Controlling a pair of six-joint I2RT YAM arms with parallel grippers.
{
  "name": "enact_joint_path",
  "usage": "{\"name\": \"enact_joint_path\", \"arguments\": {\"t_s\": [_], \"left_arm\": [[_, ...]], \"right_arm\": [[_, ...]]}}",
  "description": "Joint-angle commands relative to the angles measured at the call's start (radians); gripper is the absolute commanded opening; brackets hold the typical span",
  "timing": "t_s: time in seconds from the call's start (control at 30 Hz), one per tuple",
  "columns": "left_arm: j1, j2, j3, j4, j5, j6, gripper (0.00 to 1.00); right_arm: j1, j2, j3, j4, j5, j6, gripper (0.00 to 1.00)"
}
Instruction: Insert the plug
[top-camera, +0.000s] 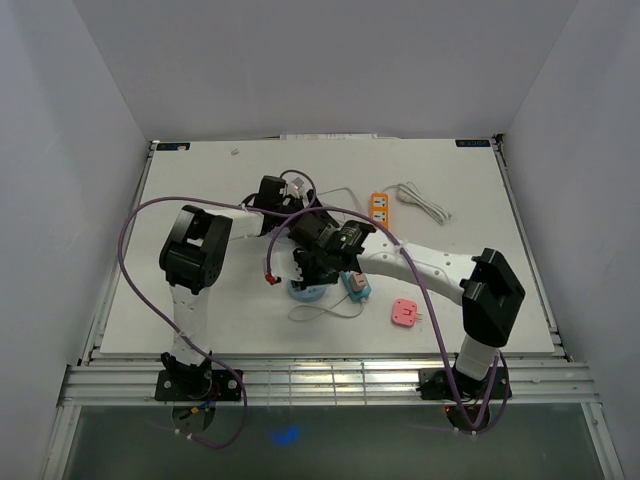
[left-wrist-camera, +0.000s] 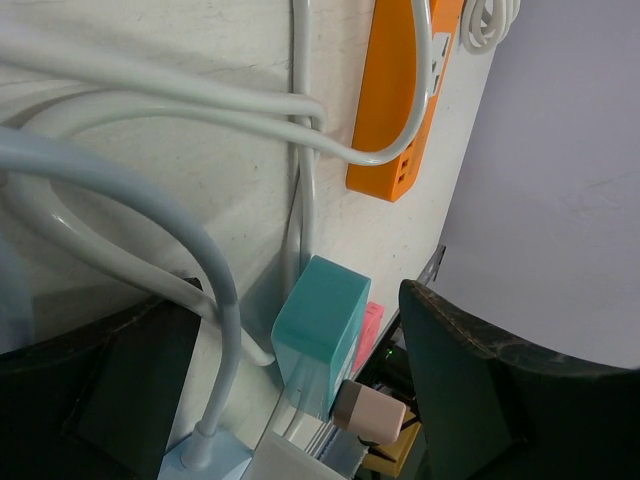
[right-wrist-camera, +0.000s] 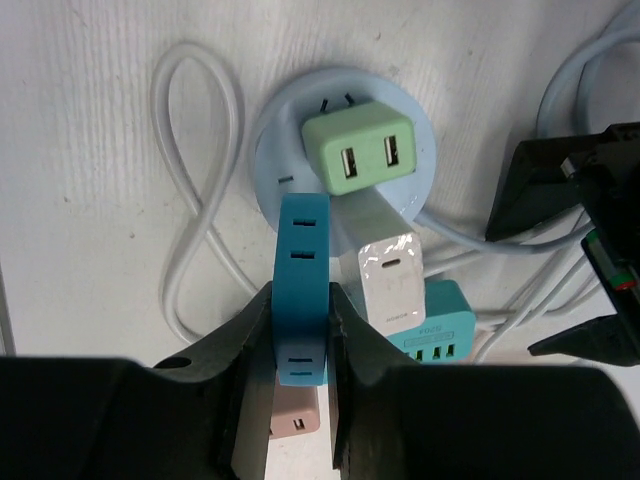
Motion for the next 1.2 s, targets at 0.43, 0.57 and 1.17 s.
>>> {"name": "enact_joint_path", "arguments": {"t_s": [0.43, 0.57, 1.17], "left_arm": [[-0.005, 0.045, 0.092, -0.101, 0.055, 0.085, 0.90], [-0.005, 0.080, 0.151, -0.173, 0.067, 0.125, 0.90], [-0.019, 0.215, 0.333, -0.249, 0.113, 0.174, 0.90]], "right_arm": [[0.007, -0.098, -0.166, 0.214, 0.100, -0.089, 0.08], [0.011, -0.090, -0.160, 0.194, 0.094, -0.091, 0.08], [0.062, -0.058, -0.169, 0.143, 0.123, -0.069, 0.08]]}}
